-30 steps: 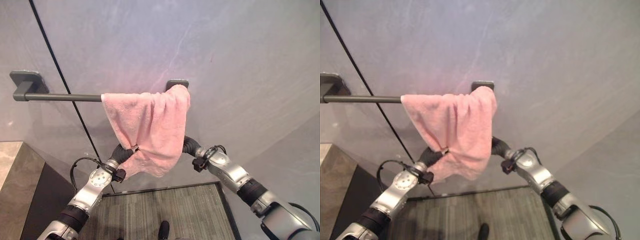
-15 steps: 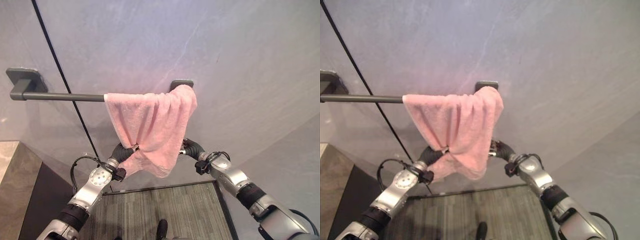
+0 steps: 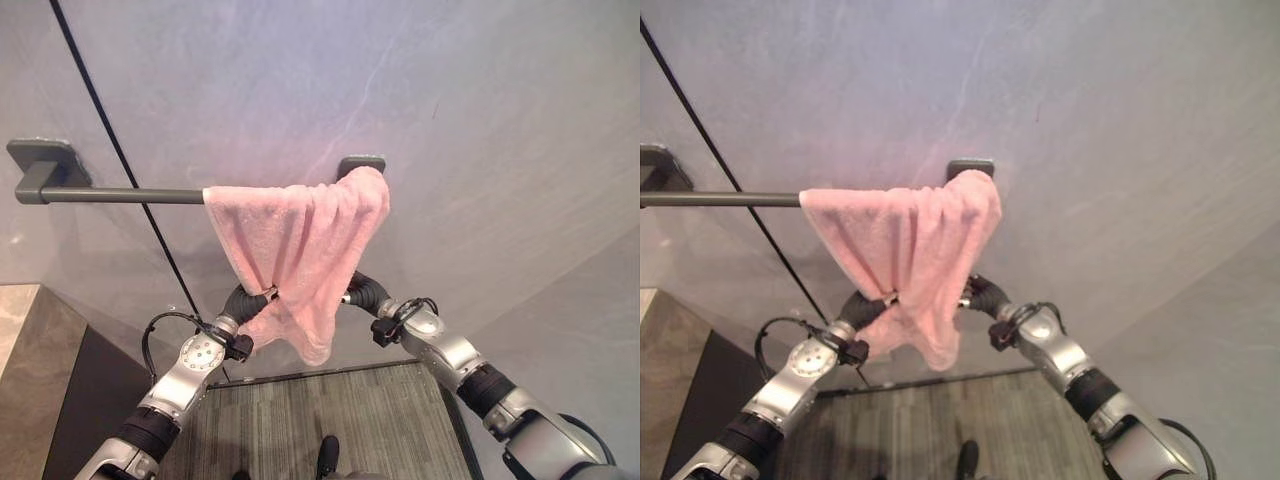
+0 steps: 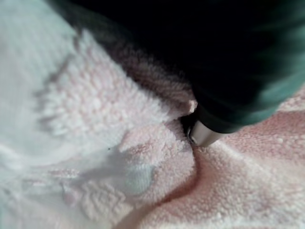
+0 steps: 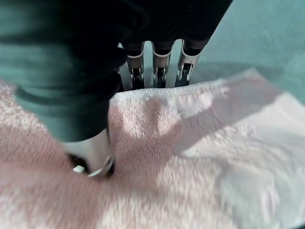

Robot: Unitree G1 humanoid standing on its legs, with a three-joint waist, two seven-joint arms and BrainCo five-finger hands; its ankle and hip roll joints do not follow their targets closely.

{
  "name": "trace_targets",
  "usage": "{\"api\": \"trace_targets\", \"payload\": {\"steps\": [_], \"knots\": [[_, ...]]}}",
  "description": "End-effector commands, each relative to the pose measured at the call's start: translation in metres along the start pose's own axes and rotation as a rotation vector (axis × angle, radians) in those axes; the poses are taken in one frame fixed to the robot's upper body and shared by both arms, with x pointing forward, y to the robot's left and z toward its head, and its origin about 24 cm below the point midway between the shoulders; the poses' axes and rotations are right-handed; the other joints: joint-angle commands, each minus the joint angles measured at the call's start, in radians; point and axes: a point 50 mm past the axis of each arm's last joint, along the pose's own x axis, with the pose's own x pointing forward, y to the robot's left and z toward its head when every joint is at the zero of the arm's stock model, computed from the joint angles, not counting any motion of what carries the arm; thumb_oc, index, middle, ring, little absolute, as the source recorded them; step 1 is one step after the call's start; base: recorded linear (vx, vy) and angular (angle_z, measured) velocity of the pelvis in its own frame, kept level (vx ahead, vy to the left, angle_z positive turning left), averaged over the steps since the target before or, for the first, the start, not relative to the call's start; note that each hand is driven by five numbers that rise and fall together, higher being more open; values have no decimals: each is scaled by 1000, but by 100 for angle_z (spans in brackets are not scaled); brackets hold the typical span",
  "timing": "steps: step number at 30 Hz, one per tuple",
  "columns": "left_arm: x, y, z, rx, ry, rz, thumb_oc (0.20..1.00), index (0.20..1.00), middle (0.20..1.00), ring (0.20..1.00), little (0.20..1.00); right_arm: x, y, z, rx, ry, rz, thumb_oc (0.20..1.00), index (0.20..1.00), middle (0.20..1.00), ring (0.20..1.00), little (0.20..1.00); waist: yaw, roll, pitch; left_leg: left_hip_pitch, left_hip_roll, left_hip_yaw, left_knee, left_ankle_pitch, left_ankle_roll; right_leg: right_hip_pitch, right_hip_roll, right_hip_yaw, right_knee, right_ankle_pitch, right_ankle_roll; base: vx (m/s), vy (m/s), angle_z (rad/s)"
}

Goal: Put brush and paste in cup on sink, flatten towel.

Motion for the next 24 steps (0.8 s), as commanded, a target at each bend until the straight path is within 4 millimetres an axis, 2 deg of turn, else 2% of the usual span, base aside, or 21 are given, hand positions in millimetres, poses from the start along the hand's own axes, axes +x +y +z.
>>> {"api": "trace_targets", "payload": {"steps": [1, 8, 12, 15, 18, 20, 22, 24], "knots": [[3, 7, 7, -1, -39, 57, 200, 200, 200, 200, 200, 3, -3, 32, -13, -164, -46, 200, 200, 200, 200, 200, 20, -11, -3, -63, -18, -58, -10, 69, 13, 122, -114, 10, 1, -31, 151, 0, 0, 0], [-22, 10, -13, -44, 29, 79, 200, 200, 200, 200, 200, -25, -8, 9, 105, -179, -91, 200, 200, 200, 200, 200, 18, -8, -8, -55, -20, -63, -10, 64, 16, 134, -116, -1, 1, -39, 150, 0, 0, 0], [-27, 12, -7, -33, -8, 83, 200, 200, 200, 200, 200, -35, -5, 16, 128, -234, -64, 200, 200, 200, 200, 200, 19, -7, -6, -53, -17, -66, -10, 65, 15, 138, -117, -5, 1, -41, 149, 0, 0, 0], [-33, 17, 10, -36, -89, 96, 200, 200, 200, 200, 200, -43, -3, 32, 114, -319, -37, 200, 200, 200, 200, 200, 22, -6, -6, -56, -17, -72, -10, 67, 14, 138, -118, -9, 1, -41, 149, -2, -3, 1], [-42, 22, 36, -102, -231, 131, 200, 200, 200, 200, 200, -54, 6, 57, 113, -456, 15, 200, 200, 200, 200, 200, 27, -4, -5, -61, -16, -78, -10, 70, 13, 136, -119, -16, 1, -44, 149, -10, -7, 3], [-48, 22, 49, -134, -299, 133, 200, 200, 200, 200, 200, -57, 11, 64, 150, -510, 33, 200, 200, 200, 200, 200, 30, -3, -4, -64, -16, -81, -10, 73, 10, 136, -121, -21, 1, -44, 148, -16, -7, 4], [-54, 23, 64, -165, -375, 139, 200, 200, 200, 200, 200, -57, 21, 76, 150, -573, 62, 200, 200, 200, 200, 200, 36, -1, -4, -68, -15, -87, -10, 74, 8, 136, -123, -26, 1, -46, 147, -17, -9, 7], [-61, 25, 87, -201, -499, 157, 200, 200, 200, 200, 200, -54, 43, 98, 172, -663, 162, 200, 200, 200, 200, 200, 48, 0, -2, -73, -15, -92, -10, 78, 4, 136, -124, -33, 1, -48, 145, -14, -11, 13]]}}
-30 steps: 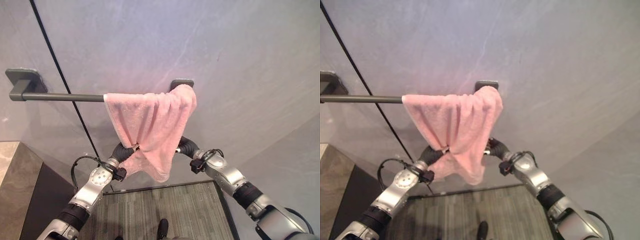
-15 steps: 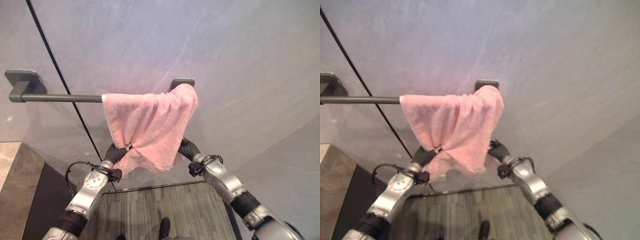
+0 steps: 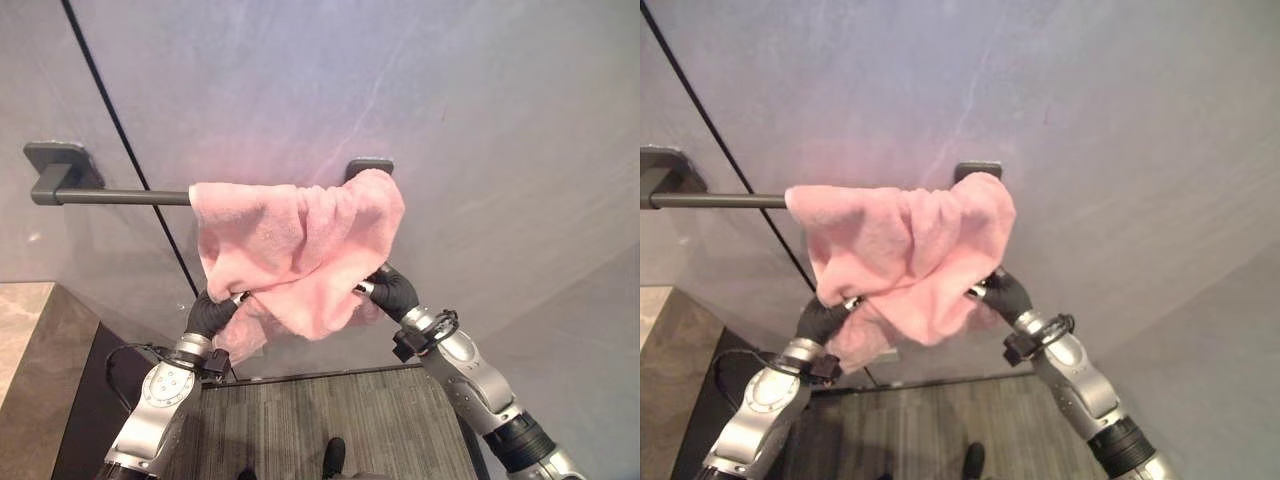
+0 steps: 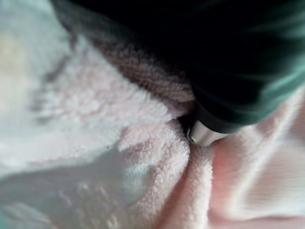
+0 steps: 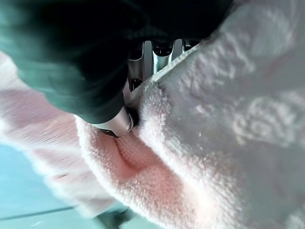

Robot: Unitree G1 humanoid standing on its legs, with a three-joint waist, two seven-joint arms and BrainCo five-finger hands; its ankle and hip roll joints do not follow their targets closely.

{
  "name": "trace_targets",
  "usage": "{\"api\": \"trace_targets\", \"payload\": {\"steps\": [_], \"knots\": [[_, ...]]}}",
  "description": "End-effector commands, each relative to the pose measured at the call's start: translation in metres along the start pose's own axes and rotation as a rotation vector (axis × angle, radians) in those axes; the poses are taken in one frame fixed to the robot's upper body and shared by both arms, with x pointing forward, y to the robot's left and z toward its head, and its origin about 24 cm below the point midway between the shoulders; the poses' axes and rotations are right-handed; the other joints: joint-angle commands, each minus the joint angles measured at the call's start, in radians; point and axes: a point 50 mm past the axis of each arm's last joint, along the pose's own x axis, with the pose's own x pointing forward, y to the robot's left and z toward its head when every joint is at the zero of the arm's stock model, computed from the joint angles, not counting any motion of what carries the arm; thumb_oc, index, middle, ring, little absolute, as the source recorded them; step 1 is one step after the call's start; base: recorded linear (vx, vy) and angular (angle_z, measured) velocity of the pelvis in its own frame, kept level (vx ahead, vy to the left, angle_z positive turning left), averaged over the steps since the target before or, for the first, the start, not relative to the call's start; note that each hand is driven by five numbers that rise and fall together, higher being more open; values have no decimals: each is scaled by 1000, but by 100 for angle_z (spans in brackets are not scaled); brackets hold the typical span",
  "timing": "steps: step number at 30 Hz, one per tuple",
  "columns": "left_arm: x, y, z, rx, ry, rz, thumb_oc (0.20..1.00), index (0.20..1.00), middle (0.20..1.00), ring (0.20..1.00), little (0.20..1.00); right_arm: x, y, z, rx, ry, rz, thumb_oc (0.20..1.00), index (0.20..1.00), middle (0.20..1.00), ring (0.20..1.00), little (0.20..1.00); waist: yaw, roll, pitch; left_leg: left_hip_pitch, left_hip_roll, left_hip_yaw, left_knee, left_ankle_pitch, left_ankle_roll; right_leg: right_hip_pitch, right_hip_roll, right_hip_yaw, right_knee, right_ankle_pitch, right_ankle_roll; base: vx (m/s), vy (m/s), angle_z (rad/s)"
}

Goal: Put brush and paste in cup on sink, flatten towel.

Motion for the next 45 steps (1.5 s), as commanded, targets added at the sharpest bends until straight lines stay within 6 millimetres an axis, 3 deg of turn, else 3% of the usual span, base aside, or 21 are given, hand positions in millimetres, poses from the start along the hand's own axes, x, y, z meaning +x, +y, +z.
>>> {"api": "trace_targets", "payload": {"steps": [1, 4, 8, 11, 14, 18, 20, 21, 23, 26, 32, 42, 43, 45], "knots": [[7, 2, 45, -32, -256, 5, 200, 200, 200, 200, 200, 25, 30, 42, 59, -258, 139, 200, 200, 200, 200, 200, 21, -23, -11, -81, -21, -69, -1, 78, 3, 117, -121, -11, 1, -39, 136, -12, -15, 13], [5, 2, 53, -5, -297, 15, 200, 200, 200, 200, 200, 32, 44, 45, 64, -269, 204, 200, 200, 200, 200, 200, 37, -25, -6, -86, -22, -78, -1, 81, 1, 117, -122, -20, 1, -40, 134, -12, -12, 9], [1, 7, 31, -1, -193, 61, 200, 200, 200, 200, 200, 35, 39, 25, -9, -166, 159, 200, 200, 200, 200, 200, 52, -28, 1, -92, -23, -88, -1, 85, 1, 121, -124, -34, 1, -40, 133, -13, -12, 17], [-3, 11, -22, -28, 36, 129, 200, 200, 200, 200, 200, 40, 33, -24, -9, 45, 104, 200, 200, 200, 200, 200, 73, -27, 6, -98, -27, -102, -1, 90, 1, 125, -127, -48, 1, -39, 133, -13, -8, 10], [-1, 9, -47, -72, 130, 183, 200, 200, 200, 200, 200, 46, 37, -39, -3, 104, 102, 200, 200, 200, 200, 200, 85, -23, 6, -97, -29, -106, -1, 91, 3, 129, -127, -53, 1, -40, 132, 5, 3, 14], [5, 11, -35, -56, 71, 187, 200, 200, 200, 200, 200, 49, 39, -25, -23, 44, 109, 200, 200, 200, 200, 200, 83, -18, 1, -93, -30, -104, -1, 89, 5, 132, -127, -51, 1, -40, 134, 4, 6, 3], [7, 16, -16, -29, -14, 203, 200, 200, 200, 200, 200, 49, 43, -2, -37, -59, 133, 200, 200, 200, 200, 200, 80, -16, 0, -90, -29, -103, -1, 86, 6, 133, -128, -48, 1, -41, 134, 0, 0, 0], [8, 18, 2, -11, -95, 203, 200, 200, 200, 200, 200, 47, 48, 23, -65, -160, 171, 200, 200, 200, 200, 200, 76, -15, 2, -85, -29, -101, -1, 82, 5, 139, -126, -46, 1, -44, 134, 0, 0, 0], [7, 19, 10, -7, -136, 208, 200, 200, 200, 200, 200, 44, 51, 31, -48, -197, 188, 200, 200, 200, 200, 200, 72, -16, -1, -88, -30, -100, -1, 83, 5, 135, -127, -46, 1, -42, 134, 0, 0, 0], [2, 21, 49, -13, -321, 214, 200, 200, 200, 200, 200, 34, 61, 63, -44, -347, 252, 200, 200, 200, 200, 200, 65, -17, -6, -83, -31, -100, -1, 78, 5, 139, -128, -46, 1, -45, 133, 0, 0, 0], [-5, 26, 78, -51, -482, 278, 200, 200, 200, 200, 200, 32, 76, 68, 9, -377, 317, 200, 200, 200, 200, 200, 68, -19, -12, -77, -30, -96, -1, 73, 2, 144, -129, -48, 1, -53, 132, 0, 0, 0], [-6, 33, 73, -58, -462, 341, 200, 200, 200, 200, 200, 40, 86, 50, -40, -264, 342, 200, 200, 200, 200, 200, 90, -33, 2, -92, -27, -105, -1, 82, -3, 138, -128, -61, 1, -50, 130, -1, 0, 0], [-7, 44, 37, -139, -313, 463, 200, 200, 200, 200, 200, 41, 83, 49, -173, -254, 318, 200, 200, 200, 200, 200, 84, -36, 3, -93, -27, -100, -1, 83, -1, 132, -129, -57, 1, -47, 130, 0, 0, 0], [-7, 44, 37, -140, -314, 463, 200, 200, 200, 200, 200, 41, 84, 49, -174, -254, 317, 200, 200, 200, 200, 200, 85, -35, 3, -93, -26, -99, -1, 82, -1, 132, -128, -56, 1, -47, 131, 0, 0, 0]]}}
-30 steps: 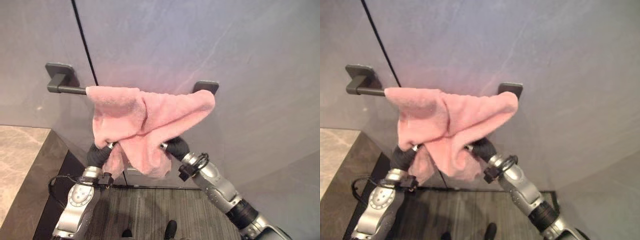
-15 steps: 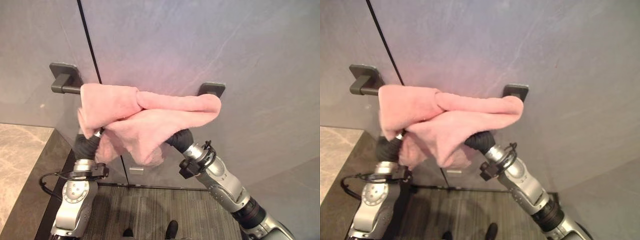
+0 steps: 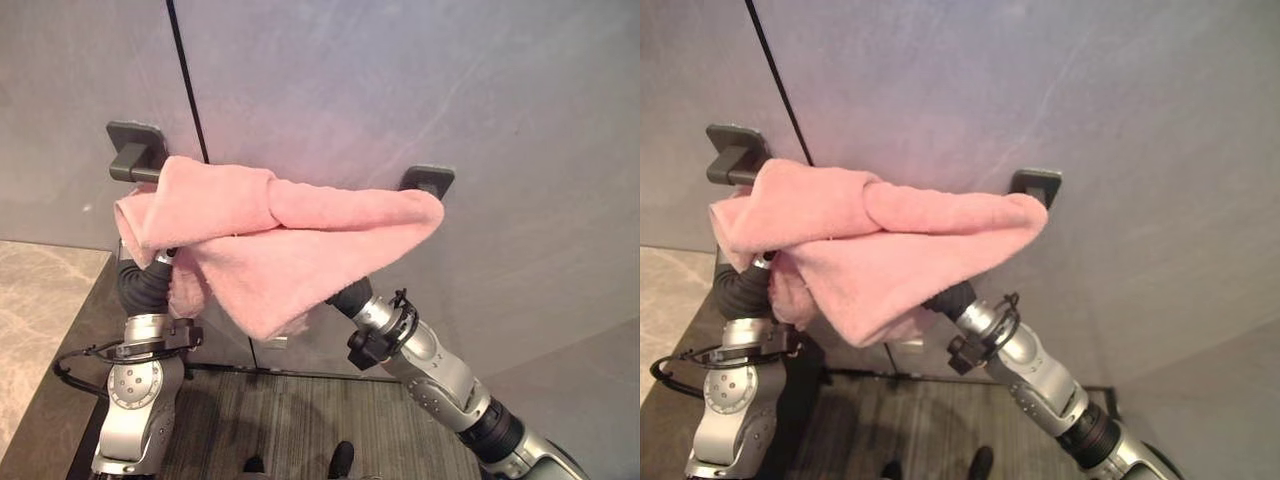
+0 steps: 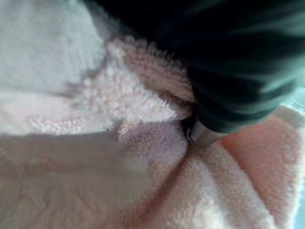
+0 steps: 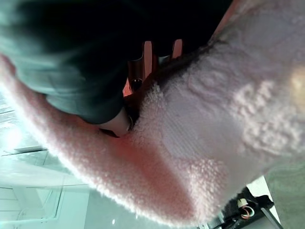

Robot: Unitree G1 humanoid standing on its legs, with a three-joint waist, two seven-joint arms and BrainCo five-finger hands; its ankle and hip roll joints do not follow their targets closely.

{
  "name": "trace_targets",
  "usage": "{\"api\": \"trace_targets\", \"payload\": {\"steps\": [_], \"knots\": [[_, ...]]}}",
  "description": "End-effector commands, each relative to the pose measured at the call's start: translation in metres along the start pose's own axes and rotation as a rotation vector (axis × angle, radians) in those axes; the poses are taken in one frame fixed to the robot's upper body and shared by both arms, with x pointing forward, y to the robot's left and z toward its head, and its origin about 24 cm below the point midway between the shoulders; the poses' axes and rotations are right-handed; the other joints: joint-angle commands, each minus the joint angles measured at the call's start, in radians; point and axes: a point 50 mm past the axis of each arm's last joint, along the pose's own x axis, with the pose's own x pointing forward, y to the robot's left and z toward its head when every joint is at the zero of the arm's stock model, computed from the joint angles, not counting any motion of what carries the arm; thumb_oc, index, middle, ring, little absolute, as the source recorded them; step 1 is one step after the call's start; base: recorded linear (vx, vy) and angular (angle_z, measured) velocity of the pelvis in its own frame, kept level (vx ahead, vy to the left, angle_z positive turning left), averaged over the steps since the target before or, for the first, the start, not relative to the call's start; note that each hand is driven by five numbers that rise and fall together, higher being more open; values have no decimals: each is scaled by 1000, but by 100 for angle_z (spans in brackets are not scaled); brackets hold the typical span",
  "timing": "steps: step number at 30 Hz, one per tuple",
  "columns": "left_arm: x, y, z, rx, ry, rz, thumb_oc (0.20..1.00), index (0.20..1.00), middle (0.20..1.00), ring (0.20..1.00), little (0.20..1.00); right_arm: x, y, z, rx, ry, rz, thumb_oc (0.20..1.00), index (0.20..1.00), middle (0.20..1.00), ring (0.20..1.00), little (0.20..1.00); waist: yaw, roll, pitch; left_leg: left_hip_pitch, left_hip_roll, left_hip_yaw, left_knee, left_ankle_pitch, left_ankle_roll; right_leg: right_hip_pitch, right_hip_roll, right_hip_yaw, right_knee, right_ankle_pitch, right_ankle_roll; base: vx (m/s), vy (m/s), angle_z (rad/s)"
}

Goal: Put brush and paste in cup on sink, flatten towel.

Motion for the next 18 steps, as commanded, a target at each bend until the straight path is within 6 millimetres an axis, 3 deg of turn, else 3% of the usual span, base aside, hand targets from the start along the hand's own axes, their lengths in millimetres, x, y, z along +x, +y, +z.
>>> {"api": "trace_targets", "payload": {"steps": [1, 2, 6, 7, 9, 11, 18], "knots": [[-4, 35, -27, 73, 108, 237, 200, 200, 200, 200, 200, 12, -3, 45, -405, -175, -10, 200, 200, 200, 200, 200, 9, -30, -7, -64, -8, -31, -15, 76, -1, 119, -97, 23, 1, -39, 124, -12, 7, -4], [-6, 39, -35, 109, 133, 276, 200, 200, 200, 200, 200, 14, 1, 44, -391, -188, 10, 200, 200, 200, 200, 200, 8, -28, -7, -68, -8, -29, -15, 79, 0, 114, -97, 26, 1, -36, 123, -10, 12, -10], [-16, 43, -34, 149, 146, 277, 200, 200, 200, 200, 200, 10, -4, 38, -422, -166, -74, 200, 200, 200, 200, 200, 4, -27, -10, -65, -6, -27, -15, 76, 3, 112, -96, 28, 1, -38, 125, 1, 11, -17], [-15, 46, -32, 186, 141, 284, 200, 200, 200, 200, 200, 6, -11, 44, -540, -172, -113, 200, 200, 200, 200, 200, -5, -27, -11, -64, -6, -24, -15, 75, 5, 111, -95, 31, 1, -36, 126, 0, 7, 7], [-14, 44, -30, 192, 133, 256, 200, 200, 200, 200, 200, 1, -10, 51, -544, -203, -113, 200, 200, 200, 200, 200, -7, -26, -12, -62, -6, -21, -15, 73, 5, 112, -94, 35, 1, -36, 127, -1, 2, 2], [-14, 34, -40, 200, 180, 186, 200, 200, 200, 200, 200, 2, -9, 35, -390, -155, -118, 200, 200, 200, 200, 200, -13, -27, -15, -57, -6, -21, -15, 73, 5, 116, -95, 36, 1, -37, 126, -2, 15, -5], [-20, 14, -50, 183, 247, 31, 200, 200, 200, 200, 200, -29, -30, 11, -329, -21, -282, 200, 200, 200, 200, 200, -43, -18, -16, -52, -5, -14, -15, 70, 11, 116, -95, 41, 2, -37, 128, 0, 0, 0]]}}
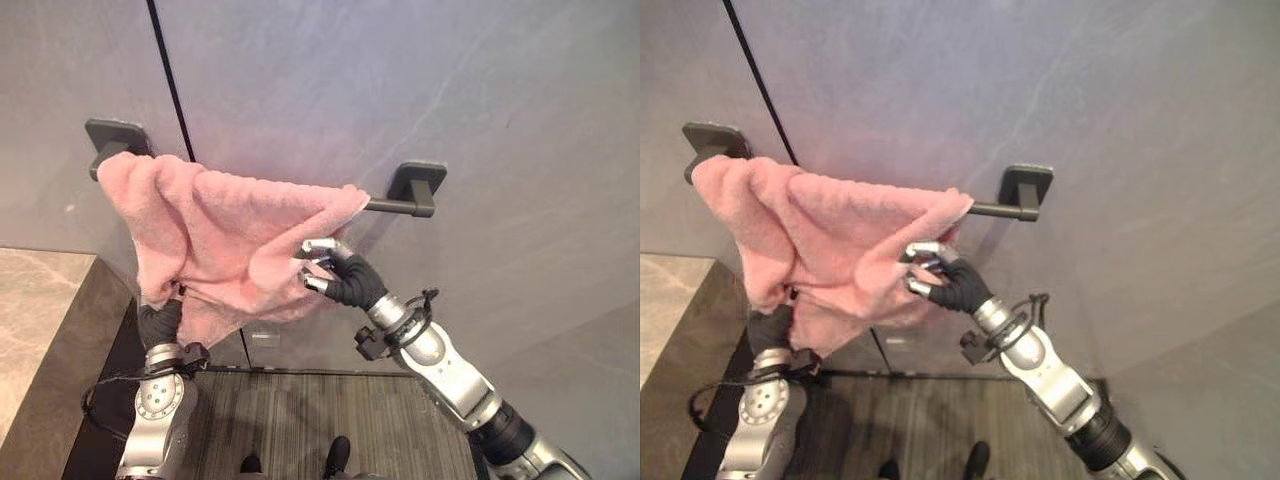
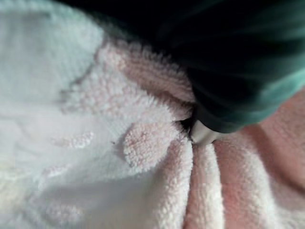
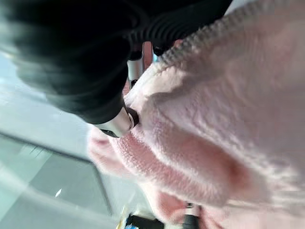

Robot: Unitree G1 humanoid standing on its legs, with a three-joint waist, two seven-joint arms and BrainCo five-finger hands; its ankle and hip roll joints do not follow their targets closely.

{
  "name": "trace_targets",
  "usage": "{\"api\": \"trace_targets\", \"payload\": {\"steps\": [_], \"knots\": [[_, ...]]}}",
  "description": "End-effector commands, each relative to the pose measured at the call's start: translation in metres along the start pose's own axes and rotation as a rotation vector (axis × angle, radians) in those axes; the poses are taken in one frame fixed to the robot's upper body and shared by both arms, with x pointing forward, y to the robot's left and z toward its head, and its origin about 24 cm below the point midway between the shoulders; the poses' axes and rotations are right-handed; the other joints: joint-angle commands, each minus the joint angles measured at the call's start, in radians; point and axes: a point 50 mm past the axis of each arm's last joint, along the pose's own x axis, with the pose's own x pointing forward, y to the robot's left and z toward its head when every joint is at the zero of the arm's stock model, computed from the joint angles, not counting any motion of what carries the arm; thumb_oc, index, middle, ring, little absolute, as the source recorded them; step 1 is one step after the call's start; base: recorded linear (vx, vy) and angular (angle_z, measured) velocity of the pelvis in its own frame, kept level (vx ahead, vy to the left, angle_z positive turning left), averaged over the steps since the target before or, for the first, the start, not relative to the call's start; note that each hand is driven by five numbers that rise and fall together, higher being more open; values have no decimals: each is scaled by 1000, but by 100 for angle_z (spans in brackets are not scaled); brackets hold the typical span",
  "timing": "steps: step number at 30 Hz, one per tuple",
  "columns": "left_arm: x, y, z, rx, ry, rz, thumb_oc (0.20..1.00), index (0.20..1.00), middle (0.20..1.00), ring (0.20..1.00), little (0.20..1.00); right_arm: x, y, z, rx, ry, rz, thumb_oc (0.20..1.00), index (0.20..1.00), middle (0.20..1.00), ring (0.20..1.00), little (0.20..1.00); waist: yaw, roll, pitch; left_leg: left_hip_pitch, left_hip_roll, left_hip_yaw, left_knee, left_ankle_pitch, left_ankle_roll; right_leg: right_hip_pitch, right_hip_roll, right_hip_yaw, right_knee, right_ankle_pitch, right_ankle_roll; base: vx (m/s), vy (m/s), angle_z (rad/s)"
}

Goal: Put brush and paste in cup on sink, flatten towel.

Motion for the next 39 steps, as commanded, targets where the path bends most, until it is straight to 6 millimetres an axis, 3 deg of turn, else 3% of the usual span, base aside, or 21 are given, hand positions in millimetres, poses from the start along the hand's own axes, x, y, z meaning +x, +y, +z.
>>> {"api": "trace_targets", "payload": {"steps": [1, 7, 9, 16, 20, 21, 22, 23, 24, 25, 26, 27, 28, 29, 32, 33, 35, 39], "knots": [[4, -4, 14, 73, -71, -136, 200, 200, 200, 200, 200, -5, -16, 15, 41, -93, -96, 200, 200, 200, 200, 200, -30, -4, -23, -53, -4, -37, -13, 70, 10, 129, -97, 17, 2, -43, 130, 0, 0, 0], [-3, -5, -3, 101, 8, -175, 200, 200, 200, 200, 200, -21, -20, -17, 27, 69, -149, 200, 200, 200, 200, 200, -44, 8, -24, -45, -4, -32, -13, 66, 12, 129, -98, 23, 2, -44, 131, 8, 11, -4], [-4, -3, -11, 111, 45, -169, 200, 200, 200, 200, 200, -24, -21, -39, 3, 167, -185, 200, 200, 200, 200, 200, -43, 13, -25, -43, -4, -29, -13, 66, 12, 129, -98, 24, 1, -45, 131, 0, 0, 0], [-4, -6, -22, 140, 82, -177, 200, 200, 200, 200, 200, -20, -15, -63, 6, 259, -195, 200, 200, 200, 200, 200, -35, 19, -27, -40, -4, -27, -13, 67, 11, 131, -99, 25, 1, -45, 131, 1, 0, 1], [-6, -5, -34, 190, 135, -186, 200, 200, 200, 200, 200, -16, -10, -73, -18, 303, -164, 200, 200, 200, 200, 200, -32, 25, -30, -40, -5, -29, -13, 69, 9, 135, -100, 22, 1, -46, 130, 0, 0, 0], [-8, -5, -44, 247, 174, -210, 200, 200, 200, 200, 200, -16, -5, -85, -34, 356, -157, 200, 200, 200, 200, 200, -31, 32, -32, -39, -5, -31, -13, 69, 9, 139, -100, 21, 1, -48, 129, 0, 0, 0], [-8, -5, -44, 247, 173, -210, 200, 200, 200, 200, 200, -15, -5, -85, -34, 355, -157, 244, 244, 244, 244, 244, -31, 32, -31, -39, -5, -31, -13, 69, 8, 139, -100, 21, 1, -48, 129, 0, 0, 0], [-9, -5, -46, 255, 185, -214, 200, 200, 200, 200, 200, -13, -3, -85, -39, 358, -144, 429, 429, 429, 429, 429, -31, 34, -31, -38, -5, -31, -13, 70, 8, 140, -100, 20, 1, -48, 129, 0, 0, 0], [-9, -4, -50, 276, 197, -210, 200, 200, 200, 200, 200, -12, -1, -87, -27, 365, -139, 479, 479, 479, 479, 479, -31, 36, -32, -37, -5, -31, -13, 70, 8, 142, -100, 19, 1, -48, 128, 0, 0, 0], [-10, -3, -51, 277, 207, -208, 200, 200, 200, 200, 200, -11, 0, -87, -27, 364, -138, 476, 476, 476, 476, 476, -31, 38, -33, -36, -5, -30, -13, 70, 8, 143, -101, 18, 1, -48, 129, 0, 0, 0], [-12, -2, -57, 280, 236, -209, 200, 200, 200, 200, 200, -11, 0, -89, -32, 374, -136, 555, 555, 555, 555, 555, -31, 40, -33, -36, -5, -31, -13, 71, 8, 143, -102, 18, 1, -48, 129, 0, 0, 0], [-13, -1, -60, 293, 250, -209, 473, 473, 473, 473, 473, -13, 0, -93, -43, 393, -143, 918, 918, 918, 918, 918, -32, 42, -34, -36, -6, -31, -13, 71, 8, 144, -102, 18, 1, -48, 129, 0, 0, 0], [-15, 1, -66, 317, 274, -210, 1000, 1000, 1000, 1000, 1000, -15, -2, -97, -64, 411, -149, 1000, 1000, 1000, 1000, 1000, -34, 45, -35, -35, -6, -32, -13, 71, 8, 144, -102, 18, 1, -48, 129, 0, 0, 0], [-20, 3, -78, 354, 347, -220, 1000, 1000, 1000, 1000, 1000, -18, -4, -101, -99, 431, -152, 1000, 1000, 1000, 1000, 1000, -38, 51, -36, -35, -6, -30, -13, 73, 8, 144, -102, 19, 1, -46, 129, 0, 0, 0], [-23, 3, -85, 407, 383, -268, 1000, 1000, 1000, 1000, 1000, -24, -6, -111, -136, 489, -160, 1000, 1000, 1000, 1000, 1000, -45, 61, -37, -35, -6, -29, -13, 74, 8, 143, -102, 22, 2, -45, 129, -15, 8, -1], [-39, 12, -115, 496, 534, -271, 1000, 1000, 1000, 1000, 1000, -41, -16, -133, -240, 610, -183, 1000, 1000, 1000, 1000, 1000, -56, 74, -41, -36, -6, -24, -13, 78, 6, 141, -104, 25, 2, -41, 130, -32, 15, -2], [-45, 14, -126, 513, 592, -263, 1000, 1000, 1000, 1000, 1000, -49, -19, -139, -263, 651, -197, 1000, 1000, 1000, 1000, 1000, -60, 78, -42, -38, -5, -22, -13, 80, 5, 139, -105, 26, 2, -40, 131, -45, 14, -1], [-84, 29, -173, 664, 891, -249, 1000, 1000, 1000, 1000, 1000, -112, -23, -180, -258, 943, -270, 1000, 1000, 1000, 1000, 1000, -92, 98, -50, -56, -2, -19, -13, 91, -4, 125, -109, 28, 1, -31, 133, -60, 15, -2]]}}
